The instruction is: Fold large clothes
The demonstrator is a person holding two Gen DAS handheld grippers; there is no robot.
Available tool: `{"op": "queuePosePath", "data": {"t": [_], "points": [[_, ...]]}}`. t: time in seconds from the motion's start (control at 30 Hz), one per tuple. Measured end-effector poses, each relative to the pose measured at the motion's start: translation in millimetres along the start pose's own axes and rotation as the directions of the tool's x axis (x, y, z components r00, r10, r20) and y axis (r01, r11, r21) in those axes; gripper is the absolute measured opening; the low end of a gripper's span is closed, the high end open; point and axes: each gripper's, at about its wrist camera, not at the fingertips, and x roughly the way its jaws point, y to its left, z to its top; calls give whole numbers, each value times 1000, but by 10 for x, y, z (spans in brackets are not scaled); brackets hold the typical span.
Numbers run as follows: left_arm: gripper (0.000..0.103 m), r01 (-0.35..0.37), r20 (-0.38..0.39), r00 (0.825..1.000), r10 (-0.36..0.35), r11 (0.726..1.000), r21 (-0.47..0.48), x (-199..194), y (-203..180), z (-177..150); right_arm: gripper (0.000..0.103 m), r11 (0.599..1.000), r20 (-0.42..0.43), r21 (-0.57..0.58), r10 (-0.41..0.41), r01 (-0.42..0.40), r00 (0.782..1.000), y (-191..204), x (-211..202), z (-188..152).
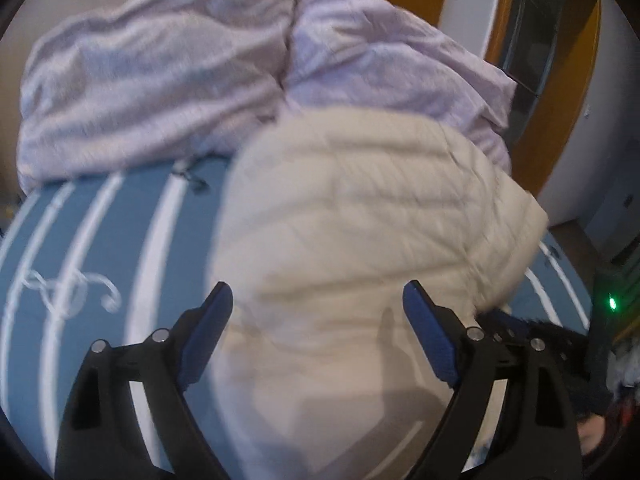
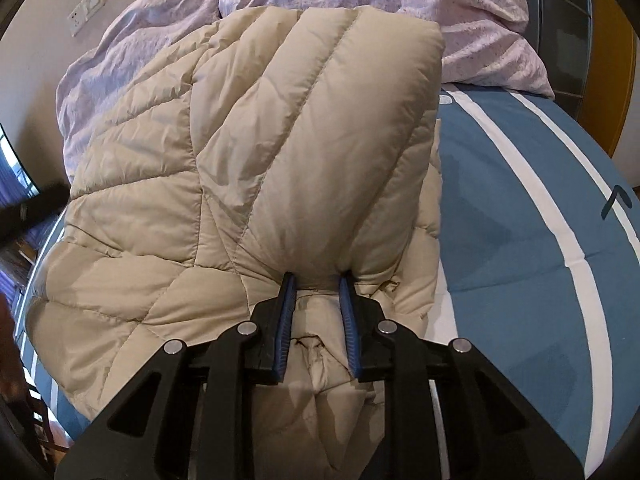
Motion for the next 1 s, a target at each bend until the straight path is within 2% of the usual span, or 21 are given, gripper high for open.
{"op": "queuePosePath", "data": {"t": [0.13,0.2,0.3,0.53,0.77,0.93,1.0], "points": [[87,-131,9,991,131,991,27,151,129,163,22,1000,4,1,4,-4,1000,-5,3,-3],[89,-167,-13,986,168,985,41,301,157,155,22,1000,6,2,6,-6,1000,-14,2,-4],[89,-169,-65,983,172,984,49,608,127,22,22,1000,8,-14,-11,11,1000,14,-6,-1],[89,-189,-62,979,195,978,90,733,13,-77,23,996,8,-54,-70,70,998,110,-162,113],[89,-166,-72,983,171,983,77,763,15,-74,23,999,89,-43,12,-8,996,258,-440,460],[89,-166,-71,983,172,982,87,769,-5,-63,23,999,118,-23,-40,43,992,281,-301,773],[89,-161,-73,983,167,984,82,772,0,-60,23,996,125,7,-85,84,988,219,-205,875]]}}
